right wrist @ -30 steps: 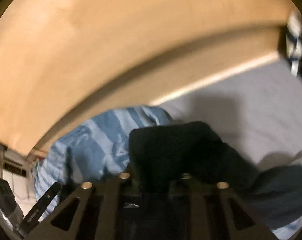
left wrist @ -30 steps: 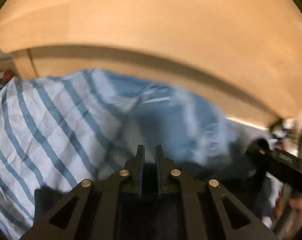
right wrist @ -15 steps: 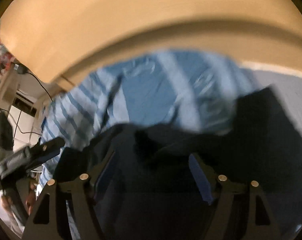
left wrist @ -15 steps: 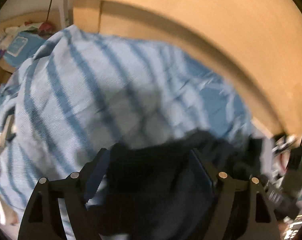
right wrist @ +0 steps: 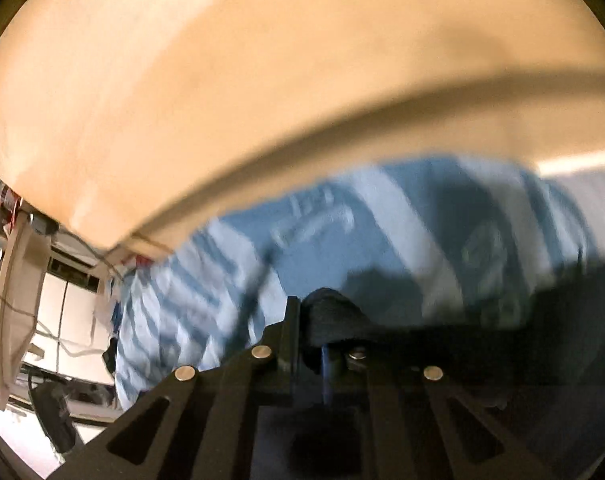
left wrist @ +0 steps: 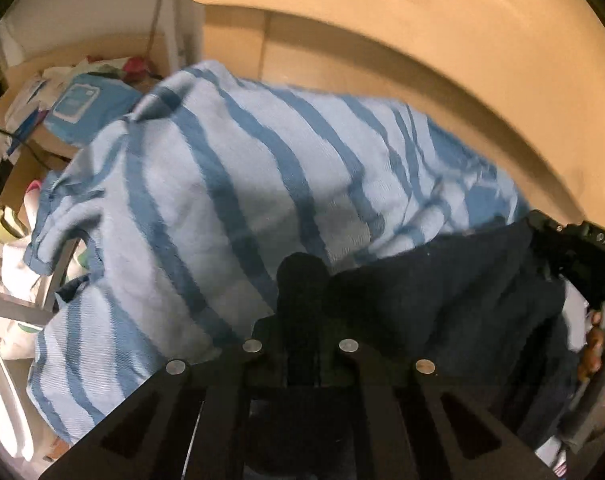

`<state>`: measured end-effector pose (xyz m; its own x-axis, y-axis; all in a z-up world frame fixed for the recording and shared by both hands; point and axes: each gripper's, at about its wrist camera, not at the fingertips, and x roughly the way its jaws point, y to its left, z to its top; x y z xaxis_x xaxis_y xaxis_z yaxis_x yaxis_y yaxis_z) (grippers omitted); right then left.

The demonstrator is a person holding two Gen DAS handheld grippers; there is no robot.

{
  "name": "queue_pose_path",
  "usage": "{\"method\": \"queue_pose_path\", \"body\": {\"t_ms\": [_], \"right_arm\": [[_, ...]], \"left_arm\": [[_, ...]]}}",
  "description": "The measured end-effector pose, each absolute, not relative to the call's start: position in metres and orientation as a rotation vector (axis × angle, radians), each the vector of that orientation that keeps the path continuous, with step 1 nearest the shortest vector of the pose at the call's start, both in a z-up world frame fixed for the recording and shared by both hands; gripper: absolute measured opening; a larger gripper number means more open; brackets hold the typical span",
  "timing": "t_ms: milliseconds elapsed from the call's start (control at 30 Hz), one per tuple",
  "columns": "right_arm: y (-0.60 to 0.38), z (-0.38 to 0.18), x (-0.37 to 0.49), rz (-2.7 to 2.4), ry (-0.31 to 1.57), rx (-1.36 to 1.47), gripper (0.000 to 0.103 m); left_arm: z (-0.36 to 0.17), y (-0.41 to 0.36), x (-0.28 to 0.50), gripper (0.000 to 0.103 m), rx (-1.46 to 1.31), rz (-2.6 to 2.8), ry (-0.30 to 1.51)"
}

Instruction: Fold clothes

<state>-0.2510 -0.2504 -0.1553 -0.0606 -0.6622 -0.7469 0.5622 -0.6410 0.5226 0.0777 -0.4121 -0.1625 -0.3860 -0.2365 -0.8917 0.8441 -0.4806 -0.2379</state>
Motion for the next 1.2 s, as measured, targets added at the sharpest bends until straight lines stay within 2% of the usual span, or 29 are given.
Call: {"method": "queue_pose_path", "body": {"t_ms": [67, 100, 133, 167, 200, 333, 467, 500, 533, 567, 633, 767, 833, 867, 900, 933, 967, 1000, 1033, 1100, 1133, 1167, 1200], "right_arm": [[-0.255, -0.154, -0.252, -1.832, -0.092, 1.327, 0.012], [-0.256, -0.158, -0.251, -1.832, -0.083, 1.338, 0.025], [-0.255, -0.167, -0.249, -1.824, -0.080, 1.376, 0.043], [-0.251, -0.175, -0.248, -1.822, -0.084, 1.411, 0.069], [-0.243, -0.182, -0.247, -1.830, -0.122, 1.427, 0.072], [-0.210, -0.172, -0.243, -1.775, -0.293, 1.383, 0.069], [-0.231, -0.185, -0.235, -1.729, -0.042, 1.520, 0.068], [-0.241, -0.192, -0.232, -1.729, 0.022, 1.526, 0.058], [-0.250, -0.198, -0.229, -1.728, 0.086, 1.532, 0.038], [-0.260, -0.204, -0.226, -1.728, 0.150, 1.538, 0.005], [-0.278, -0.196, -0.228, -1.750, 0.206, 1.494, 0.004], [-0.295, -0.151, -0.244, -1.845, 0.165, 1.264, 0.004], [-0.301, -0.161, -0.244, -1.845, 0.243, 1.284, 0.004], [-0.295, -0.163, -0.242, -1.856, 0.241, 1.270, 0.009], [-0.287, -0.164, -0.237, -1.871, 0.212, 1.250, 0.023], [-0.278, -0.164, -0.233, -1.885, 0.179, 1.237, 0.045], [-0.266, -0.160, -0.230, -1.899, 0.136, 1.237, 0.076], [-0.256, -0.155, -0.227, -1.918, 0.096, 1.229, 0.081], [-0.246, -0.149, -0.223, -1.936, 0.057, 1.221, 0.081], [-0.216, -0.130, -0.220, -1.940, -0.089, 1.203, 0.079], [-0.188, -0.121, -0.219, -1.935, -0.223, 1.188, 0.079], [-0.160, -0.115, -0.218, -1.936, -0.358, 1.179, 0.079], [-0.143, -0.115, -0.218, -1.942, -0.434, 1.190, 0.073]], "left_arm": [[-0.162, -0.416, 0.084, 0.008, 1.045, -1.941, 0.971], [-0.165, -0.418, 0.083, 0.008, 1.052, -1.929, 0.966], [-0.171, -0.419, 0.082, 0.008, 1.068, -1.913, 0.959], [-0.180, -0.420, 0.080, 0.008, 1.098, -1.890, 0.947], [-0.187, -0.421, 0.080, 0.008, 1.116, -1.873, 0.941], [-0.188, -0.420, 0.100, 0.008, 1.069, -1.862, 0.976], [-0.193, -0.416, 0.110, 0.008, 1.090, -1.849, 0.972], [-0.194, -0.415, 0.113, 0.008, 1.093, -1.849, 0.966], [-0.194, -0.414, 0.115, 0.008, 1.095, -1.850, 0.961], [-0.195, -0.413, 0.118, 0.008, 1.098, -1.852, 0.960], [-0.195, -0.414, 0.124, 0.008, 1.100, -1.854, 0.974], [-0.205, -0.419, 0.138, 0.008, 1.076, -1.832, 1.037], [-0.207, -0.416, 0.142, 0.009, 1.071, -1.822, 1.025], [-0.208, -0.414, 0.144, 0.010, 1.069, -1.820, 1.014], [-0.208, -0.412, 0.145, 0.011, 1.068, -1.821, 0.998], [-0.206, -0.410, 0.147, 0.011, 1.068, -1.822, 0.997], [-0.204, -0.407, 0.150, 0.011, 1.068, -1.822, 0.995], [-0.200, -0.404, 0.154, 0.011, 1.059, -1.824, 1.008], [-0.191, -0.399, 0.161, 0.012, 1.031, -1.826, 1.047], [-0.174, -0.389, 0.177, 0.021, 0.975, -1.830, 1.126], [-0.165, -0.384, 0.180, 0.035, 0.949, -1.846, 1.150], [-0.156, -0.377, 0.177, 0.053, 0.930, -1.889, 1.148], [-0.148, -0.370, 0.173, 0.062, 0.911, -1.933, 1.145]]}}
